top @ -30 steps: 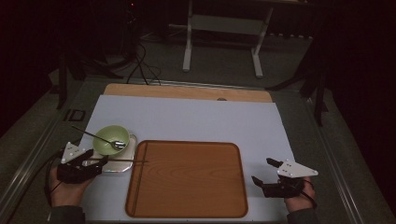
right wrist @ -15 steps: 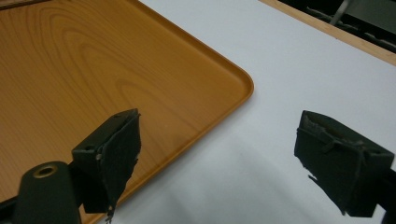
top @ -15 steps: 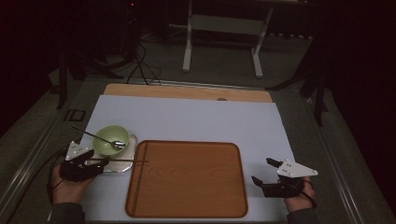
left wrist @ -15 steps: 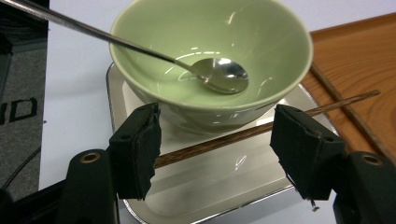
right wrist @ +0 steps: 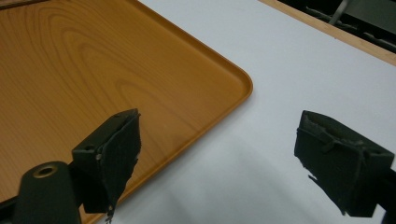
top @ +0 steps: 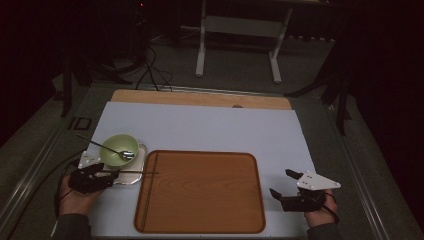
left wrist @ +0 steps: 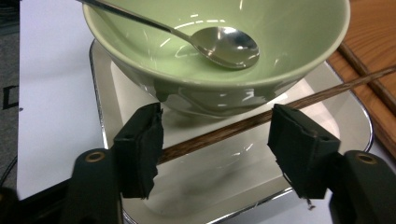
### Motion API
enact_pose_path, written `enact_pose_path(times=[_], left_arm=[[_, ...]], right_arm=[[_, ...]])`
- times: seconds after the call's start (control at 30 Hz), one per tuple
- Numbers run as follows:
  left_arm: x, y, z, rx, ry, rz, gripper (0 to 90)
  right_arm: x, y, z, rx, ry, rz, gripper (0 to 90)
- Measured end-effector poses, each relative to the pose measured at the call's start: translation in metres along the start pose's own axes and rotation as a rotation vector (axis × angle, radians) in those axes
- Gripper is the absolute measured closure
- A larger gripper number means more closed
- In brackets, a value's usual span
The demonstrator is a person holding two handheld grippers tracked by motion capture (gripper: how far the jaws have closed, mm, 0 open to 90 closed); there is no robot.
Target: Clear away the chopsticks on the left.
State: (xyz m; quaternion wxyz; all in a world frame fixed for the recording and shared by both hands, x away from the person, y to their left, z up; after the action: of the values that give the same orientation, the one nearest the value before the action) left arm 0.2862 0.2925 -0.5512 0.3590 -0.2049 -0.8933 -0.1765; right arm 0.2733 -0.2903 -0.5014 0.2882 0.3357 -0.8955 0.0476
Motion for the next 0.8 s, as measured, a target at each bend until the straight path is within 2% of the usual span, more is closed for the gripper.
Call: enact_pose_path(times=[0.1,0.27,0.5,0.67,0.8], left_arm=[[0.0,-0.002,0.001,-0.018,0.02,-0.003,44.3],[0.003,-0.007,0.001,-0.04,0.019,0.032,52.1],[0.004,-0.019,-0.004,-0.108,0.023,0.076,58.7],[0.0,-0.027,-0.008,-0.154,0.03,0.089,59.9],[-0.001,-0.031,-0.012,-0.181,0.031,0.097,64.4]], right_arm=[[0.0,0.0,0.0,0.0,-0.002,0.001,14.4],[0.001,0.0,0.0,-0.002,-0.001,0.002,14.4],[0.001,0.0,0.0,-0.002,-0.002,0.002,14.4],[0.0,0.0,0.0,0.0,0.0,0.001,14.4],[0.0,0.0,0.0,0.0,0.0,0.001,14.4]])
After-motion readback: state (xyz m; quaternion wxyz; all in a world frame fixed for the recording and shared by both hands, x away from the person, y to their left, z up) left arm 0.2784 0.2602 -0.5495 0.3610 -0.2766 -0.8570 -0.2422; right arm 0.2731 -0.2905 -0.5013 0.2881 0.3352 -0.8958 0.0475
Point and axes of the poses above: each handheld gripper's, and its own axes: x roughly backward along the jaws, z roughly out of its underside, y roughly to its left, the point moved 4 cm from there along -x, roughly forward along the jaws, and after that the axes turned 15 degrees about -x, right-handed, at the moved point
